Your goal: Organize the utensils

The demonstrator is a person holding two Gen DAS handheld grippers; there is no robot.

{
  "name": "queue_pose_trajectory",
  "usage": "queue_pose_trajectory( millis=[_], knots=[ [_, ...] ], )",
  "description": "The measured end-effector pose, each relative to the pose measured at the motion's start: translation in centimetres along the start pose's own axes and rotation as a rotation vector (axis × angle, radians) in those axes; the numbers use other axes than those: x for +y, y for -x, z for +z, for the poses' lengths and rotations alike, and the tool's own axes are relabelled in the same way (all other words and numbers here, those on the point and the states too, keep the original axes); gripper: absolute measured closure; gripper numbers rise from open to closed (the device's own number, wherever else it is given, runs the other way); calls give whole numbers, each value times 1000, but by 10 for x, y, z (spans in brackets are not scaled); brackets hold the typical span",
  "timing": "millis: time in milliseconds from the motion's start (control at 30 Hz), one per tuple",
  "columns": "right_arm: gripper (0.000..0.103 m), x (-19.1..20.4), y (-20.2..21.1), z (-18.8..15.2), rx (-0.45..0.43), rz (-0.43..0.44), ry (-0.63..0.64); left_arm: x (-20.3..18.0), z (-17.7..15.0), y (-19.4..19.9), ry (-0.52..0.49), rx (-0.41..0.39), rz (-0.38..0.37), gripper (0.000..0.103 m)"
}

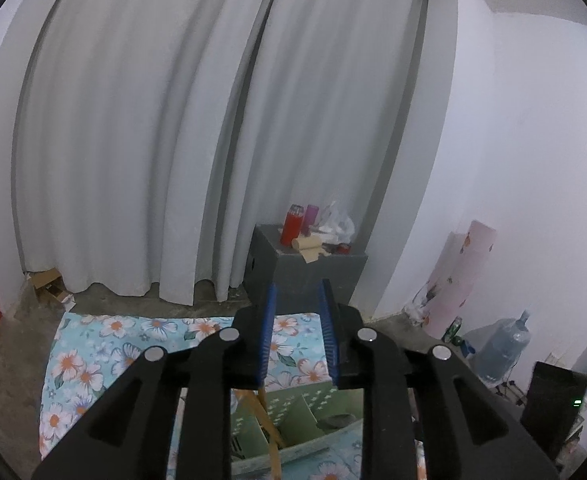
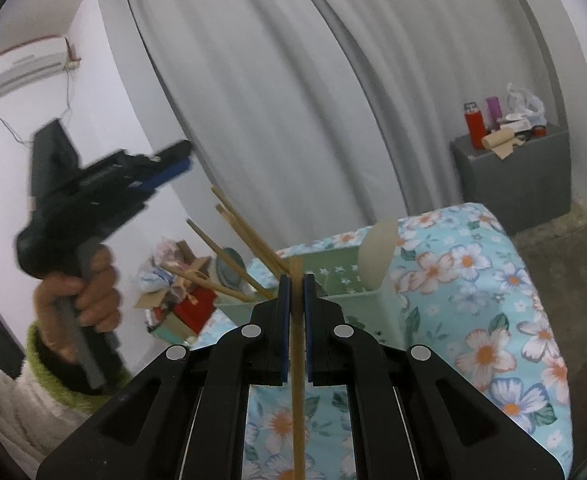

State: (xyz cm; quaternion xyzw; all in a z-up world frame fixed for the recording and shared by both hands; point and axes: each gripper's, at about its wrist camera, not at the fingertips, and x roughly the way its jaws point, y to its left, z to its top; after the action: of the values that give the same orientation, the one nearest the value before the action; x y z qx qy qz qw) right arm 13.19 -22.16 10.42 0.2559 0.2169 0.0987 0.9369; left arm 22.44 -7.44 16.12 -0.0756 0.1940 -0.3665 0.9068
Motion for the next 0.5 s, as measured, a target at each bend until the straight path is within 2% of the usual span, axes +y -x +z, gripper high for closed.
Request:
queue_pose_trajectory(
  millis=[100, 267, 500],
  knots=[
    [98, 2, -3, -4, 19, -32, 11, 3, -6, 13, 18, -5, -24, 82],
    [98, 4, -6, -8, 37, -60, 22, 9, -23, 28, 16, 44, -23, 82],
    [98, 12, -7, -5, 46, -57, 51, 20, -51, 53, 15, 94, -32, 82]
  ],
)
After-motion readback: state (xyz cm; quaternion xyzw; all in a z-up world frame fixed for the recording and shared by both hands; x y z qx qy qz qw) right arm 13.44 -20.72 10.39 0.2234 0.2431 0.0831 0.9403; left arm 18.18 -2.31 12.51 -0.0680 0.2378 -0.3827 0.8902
